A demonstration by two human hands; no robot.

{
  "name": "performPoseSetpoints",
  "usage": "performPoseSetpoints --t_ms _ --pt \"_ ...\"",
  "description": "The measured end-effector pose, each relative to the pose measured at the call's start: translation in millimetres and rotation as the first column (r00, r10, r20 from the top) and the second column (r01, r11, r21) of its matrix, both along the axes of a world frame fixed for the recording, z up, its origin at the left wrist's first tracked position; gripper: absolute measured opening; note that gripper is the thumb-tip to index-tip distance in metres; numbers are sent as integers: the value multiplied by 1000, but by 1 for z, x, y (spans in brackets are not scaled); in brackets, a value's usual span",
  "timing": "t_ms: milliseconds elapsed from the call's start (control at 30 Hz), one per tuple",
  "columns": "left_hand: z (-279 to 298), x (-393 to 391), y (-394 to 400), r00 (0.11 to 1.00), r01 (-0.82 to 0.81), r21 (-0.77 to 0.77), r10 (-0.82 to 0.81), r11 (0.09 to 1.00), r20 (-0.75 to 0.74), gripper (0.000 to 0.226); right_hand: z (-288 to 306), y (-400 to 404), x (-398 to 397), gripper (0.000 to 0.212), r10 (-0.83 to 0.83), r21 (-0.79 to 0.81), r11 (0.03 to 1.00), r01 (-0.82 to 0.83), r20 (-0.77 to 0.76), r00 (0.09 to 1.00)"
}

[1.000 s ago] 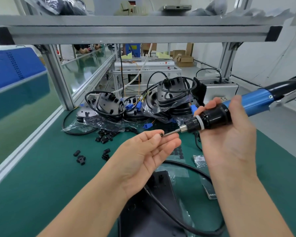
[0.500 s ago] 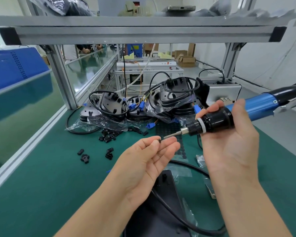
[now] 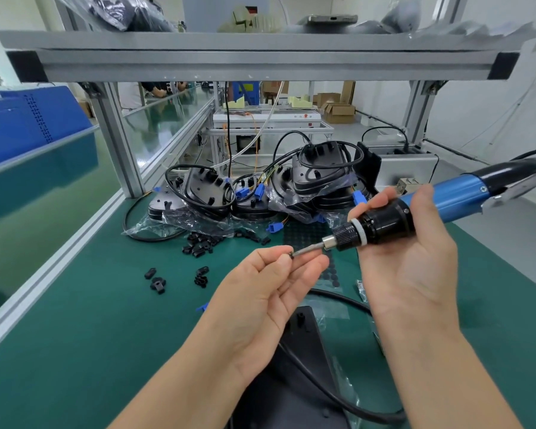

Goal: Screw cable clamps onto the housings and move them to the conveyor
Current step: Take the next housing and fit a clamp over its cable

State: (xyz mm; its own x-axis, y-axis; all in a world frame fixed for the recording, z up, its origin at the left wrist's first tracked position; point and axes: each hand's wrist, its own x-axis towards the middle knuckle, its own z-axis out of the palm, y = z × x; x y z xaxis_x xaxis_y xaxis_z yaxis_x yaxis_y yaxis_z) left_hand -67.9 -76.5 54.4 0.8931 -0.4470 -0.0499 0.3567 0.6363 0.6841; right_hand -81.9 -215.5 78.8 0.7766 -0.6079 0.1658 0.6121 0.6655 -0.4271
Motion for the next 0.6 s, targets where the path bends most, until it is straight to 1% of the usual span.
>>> performPoseSetpoints --t_ms 133,200,233,300,367,600 --pt "-6 -3 -3 983 -133 116 116 984 144 12 -1 5 -1 12 -24 0 1000 24 -17 1000" --pt "-10 -5 -2 973 -170 130 146 977 178 11 -1 9 -1 15 -26 18 999 26 -22 999" --pt "-11 -6 -2 976 -159 103 140 982 168 11 -1 9 -1 15 -23 38 999 24 -22 999" --pt "-9 -7 -1 986 -107 3 106 994 127 8 2 10 -1 12 -13 88 996 15 -14 1000" --pt "-9 -7 -1 988 -98 -62 105 993 115 10 5 11 -1 11 -4 121 993 5 -8 1000" --pt "-21 -5 -2 956 -174 -51 181 983 229 14 4 15 -1 16 -2 154 988 6 -27 1000"
